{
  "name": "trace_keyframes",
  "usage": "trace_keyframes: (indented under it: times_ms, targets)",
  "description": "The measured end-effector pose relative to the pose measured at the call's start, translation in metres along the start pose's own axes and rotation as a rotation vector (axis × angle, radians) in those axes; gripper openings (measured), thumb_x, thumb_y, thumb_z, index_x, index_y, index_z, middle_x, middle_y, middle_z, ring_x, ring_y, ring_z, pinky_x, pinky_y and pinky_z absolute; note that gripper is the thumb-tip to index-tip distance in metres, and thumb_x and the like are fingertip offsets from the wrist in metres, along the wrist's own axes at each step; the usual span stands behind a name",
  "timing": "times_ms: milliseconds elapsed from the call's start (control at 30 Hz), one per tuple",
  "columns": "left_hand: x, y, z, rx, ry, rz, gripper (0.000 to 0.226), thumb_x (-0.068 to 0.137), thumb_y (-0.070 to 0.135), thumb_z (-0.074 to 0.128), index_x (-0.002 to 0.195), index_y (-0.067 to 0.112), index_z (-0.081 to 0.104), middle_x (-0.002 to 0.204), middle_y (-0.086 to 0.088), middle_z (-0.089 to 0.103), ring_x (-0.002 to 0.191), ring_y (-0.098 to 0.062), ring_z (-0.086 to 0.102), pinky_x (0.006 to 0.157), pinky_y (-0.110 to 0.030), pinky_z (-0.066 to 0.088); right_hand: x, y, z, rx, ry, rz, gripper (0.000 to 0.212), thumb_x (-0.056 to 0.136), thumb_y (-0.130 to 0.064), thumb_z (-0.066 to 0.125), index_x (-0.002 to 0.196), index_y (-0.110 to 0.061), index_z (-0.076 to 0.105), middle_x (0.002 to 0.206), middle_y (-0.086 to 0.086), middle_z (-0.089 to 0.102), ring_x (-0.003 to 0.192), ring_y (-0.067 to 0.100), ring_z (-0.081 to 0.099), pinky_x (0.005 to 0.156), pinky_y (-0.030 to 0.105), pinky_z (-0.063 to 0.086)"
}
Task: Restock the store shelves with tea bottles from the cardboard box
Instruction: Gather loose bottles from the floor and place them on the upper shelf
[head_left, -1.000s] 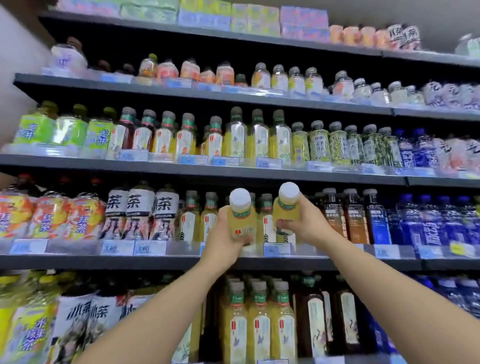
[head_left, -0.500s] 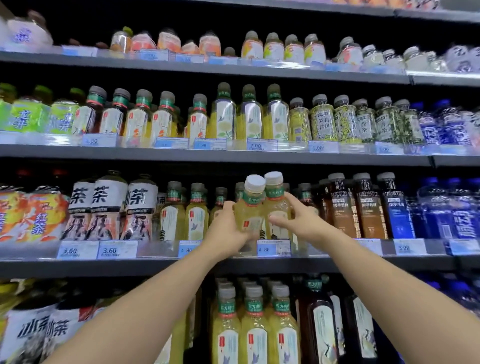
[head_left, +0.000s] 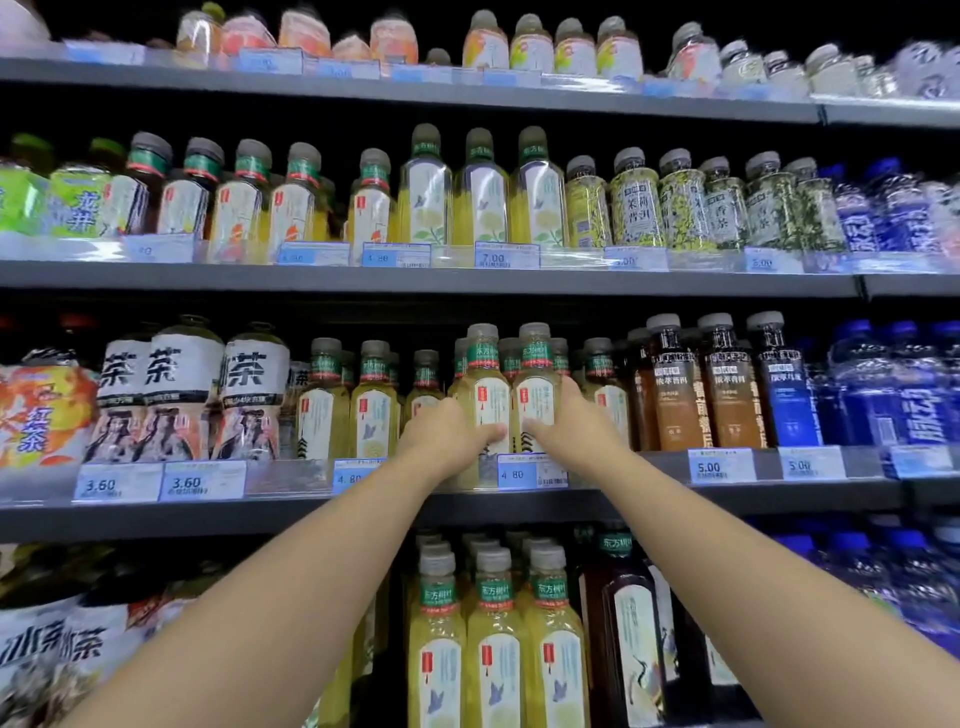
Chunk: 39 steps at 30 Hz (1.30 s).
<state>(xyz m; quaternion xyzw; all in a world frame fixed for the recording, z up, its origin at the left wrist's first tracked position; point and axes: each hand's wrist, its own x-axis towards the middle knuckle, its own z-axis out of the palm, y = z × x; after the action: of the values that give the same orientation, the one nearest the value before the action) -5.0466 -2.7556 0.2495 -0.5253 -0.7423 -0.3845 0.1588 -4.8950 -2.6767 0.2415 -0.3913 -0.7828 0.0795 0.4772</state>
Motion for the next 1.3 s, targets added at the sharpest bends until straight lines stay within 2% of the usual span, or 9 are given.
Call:
trace_keyframes:
  times_ms: [100, 200, 333, 500, 600, 733, 1000, 1167, 1300]
  targets:
    - [-0.002, 0.003, 0.000, -0.030, -0.015, -0.023, 0.045, 0.087, 0.058, 0.068, 0.095, 0.016, 0.053, 0.085, 0.001, 0.051, 0.092, -0.025, 0.063, 0.079, -0.038, 0.055, -0.005, -0.002, 0.006, -0.093, -0.014, 0.053, 0.101, 0.084, -0.053, 0.067, 0.154, -0.019, 0.003, 0.132, 0.013, 0.058, 0.109, 0.033, 0.062, 0.080, 0.040, 0.051]
    - [-0.002, 0.001, -0.001, -0.067, -0.042, -0.029, 0.041, 0.087, 0.057, 0.069, 0.092, 0.018, 0.056, 0.085, 0.002, 0.057, 0.094, -0.024, 0.065, 0.086, -0.043, 0.058, -0.002, -0.004, 0.003, -0.040, -0.001, 0.118, 0.097, 0.078, -0.053, 0.071, 0.147, -0.018, 0.013, 0.125, 0.011, 0.061, 0.106, 0.032, 0.062, 0.086, 0.044, 0.053]
    - [-0.004, 0.007, 0.005, -0.123, -0.054, 0.018, 0.040, 0.084, 0.060, 0.069, 0.100, 0.023, 0.066, 0.096, 0.002, 0.071, 0.088, -0.019, 0.068, 0.082, -0.044, 0.059, -0.006, 0.003, -0.008, -0.097, 0.047, 0.187, 0.084, 0.075, -0.050, 0.069, 0.136, -0.017, 0.021, 0.106, 0.007, 0.064, 0.093, 0.030, 0.065, 0.080, 0.042, 0.053]
    - [-0.006, 0.028, 0.016, -0.044, -0.054, 0.042, 0.043, 0.087, 0.062, 0.064, 0.096, 0.020, 0.060, 0.094, -0.001, 0.068, 0.086, -0.022, 0.067, 0.078, -0.039, 0.058, -0.006, 0.029, -0.033, -0.159, 0.112, 0.257, 0.077, 0.083, -0.039, 0.071, 0.136, -0.003, 0.028, 0.127, 0.018, 0.055, 0.111, 0.038, 0.059, 0.085, 0.044, 0.051]
    - [-0.006, 0.037, 0.021, -0.033, -0.077, 0.057, 0.040, 0.092, 0.057, 0.062, 0.085, 0.018, 0.058, 0.088, -0.005, 0.067, 0.082, -0.023, 0.066, 0.065, -0.032, 0.050, -0.007, 0.035, -0.037, -0.288, 0.143, 0.229, 0.072, 0.086, -0.034, 0.070, 0.134, 0.003, 0.033, 0.129, 0.020, 0.052, 0.114, 0.037, 0.057, 0.087, 0.043, 0.050]
    - [-0.006, 0.048, 0.033, 0.032, -0.067, 0.067, 0.045, 0.093, 0.055, 0.061, 0.090, 0.011, 0.062, 0.081, -0.007, 0.066, 0.071, -0.024, 0.063, 0.063, -0.034, 0.050, -0.006, 0.034, -0.035, -0.490, 0.179, 0.184, 0.071, 0.091, -0.034, 0.063, 0.139, 0.008, 0.032, 0.131, 0.019, 0.043, 0.119, 0.034, 0.048, 0.097, 0.040, 0.045]
    - [-0.005, 0.071, 0.055, 0.040, -0.011, 0.087, 0.042, 0.093, 0.055, 0.062, 0.085, 0.013, 0.062, 0.077, -0.004, 0.064, 0.072, -0.024, 0.062, 0.058, -0.032, 0.043, -0.003, 0.046, -0.034, -0.388, 0.197, 0.159, 0.075, 0.094, -0.012, 0.054, 0.152, 0.003, 0.008, 0.143, 0.026, 0.038, 0.129, 0.039, 0.043, 0.104, 0.044, 0.042]
    - [-0.010, 0.080, 0.057, 0.075, -0.023, 0.072, 0.036, 0.099, 0.047, 0.056, 0.091, 0.013, 0.064, 0.087, -0.006, 0.065, 0.081, -0.028, 0.063, 0.070, -0.037, 0.050, -0.015, 0.049, -0.039, -0.548, 0.232, 0.095, 0.061, 0.089, -0.007, 0.057, 0.142, 0.005, 0.030, 0.136, 0.022, 0.037, 0.120, 0.035, 0.043, 0.098, 0.038, 0.042]
    - [-0.041, 0.076, 0.056, 0.041, 0.169, 0.192, 0.030, 0.102, 0.035, 0.047, 0.100, 0.014, 0.068, 0.101, -0.007, 0.068, 0.092, -0.031, 0.062, 0.075, -0.040, 0.050, -0.038, 0.056, -0.053, -0.521, 0.260, -0.045, 0.031, 0.093, -0.018, 0.061, 0.121, -0.005, 0.057, 0.123, 0.014, 0.045, 0.111, 0.033, 0.047, 0.091, 0.041, 0.044]
